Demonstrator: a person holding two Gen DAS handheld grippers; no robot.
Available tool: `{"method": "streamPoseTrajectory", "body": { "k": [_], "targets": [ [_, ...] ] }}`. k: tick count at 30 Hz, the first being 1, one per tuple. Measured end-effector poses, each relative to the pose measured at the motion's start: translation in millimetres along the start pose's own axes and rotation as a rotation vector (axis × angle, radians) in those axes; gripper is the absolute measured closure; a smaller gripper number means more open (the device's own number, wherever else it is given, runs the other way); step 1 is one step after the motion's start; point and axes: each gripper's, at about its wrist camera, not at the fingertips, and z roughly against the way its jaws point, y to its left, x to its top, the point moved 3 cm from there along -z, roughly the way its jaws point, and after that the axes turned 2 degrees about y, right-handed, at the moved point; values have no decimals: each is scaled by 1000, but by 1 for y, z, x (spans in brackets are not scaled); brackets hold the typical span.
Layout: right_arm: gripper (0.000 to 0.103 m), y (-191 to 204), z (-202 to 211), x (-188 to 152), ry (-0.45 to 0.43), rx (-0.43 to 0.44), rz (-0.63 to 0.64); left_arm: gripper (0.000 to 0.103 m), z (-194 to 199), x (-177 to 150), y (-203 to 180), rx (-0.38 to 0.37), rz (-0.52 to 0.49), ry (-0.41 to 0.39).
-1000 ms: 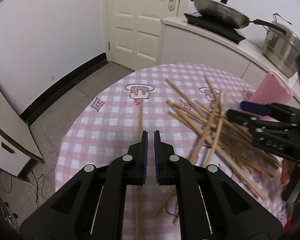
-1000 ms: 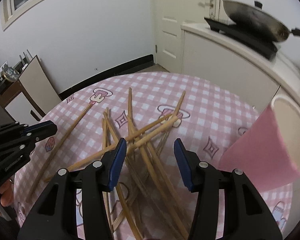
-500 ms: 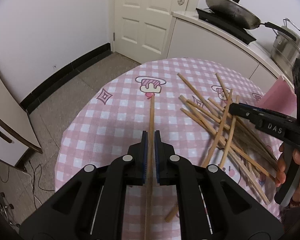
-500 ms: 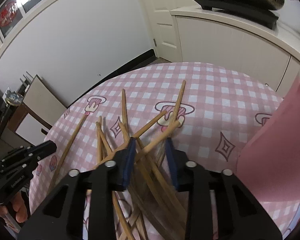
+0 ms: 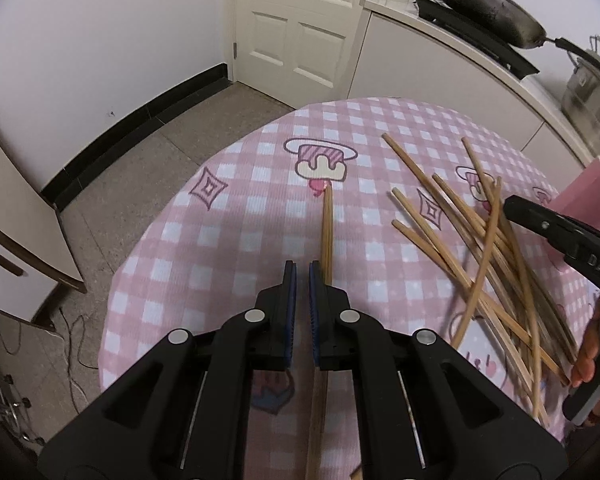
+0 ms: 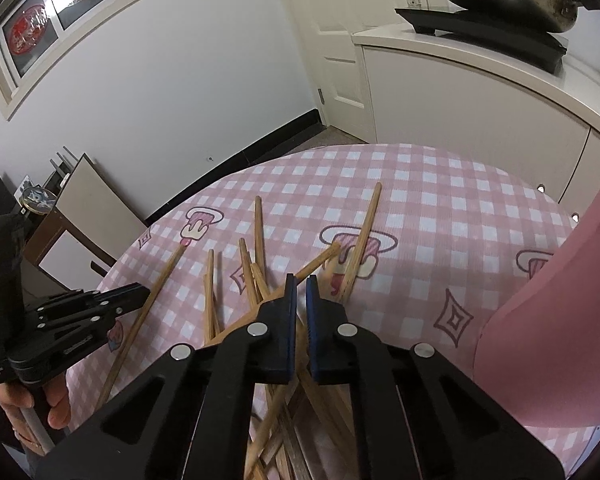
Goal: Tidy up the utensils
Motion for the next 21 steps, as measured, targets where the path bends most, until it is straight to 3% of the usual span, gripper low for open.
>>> {"method": "streamPoseTrajectory", "body": {
  "k": [10,11,12,13,14,15,20,21],
  "targets": [
    [100,3,1,-1,-3,17,11,94,-2,4,-7,7,-19,18],
    [100,2,1,-1,-3,15,11,90,0,4,-7,-7,-16,17],
    [100,2,1,-1,-2,13,12,72,3,3,-6,-20,-7,11],
    [100,1,2,-2,-1,12,11,45,6,3,-6,-26,-3,-1],
    [100,1,2,-2,0,12,10,37,12,4,-5,-18,4,-38],
    [100,1,2,-3,2,8,9,37,17,4,-7,2,-4,-67],
    [99,3,3,-3,5,-7,11,37,9,4,-15,30,-51,-35],
    [99,3,3,-3,5,-10,11,42,7,3,-18,31,-67,-30]
  ]
}}
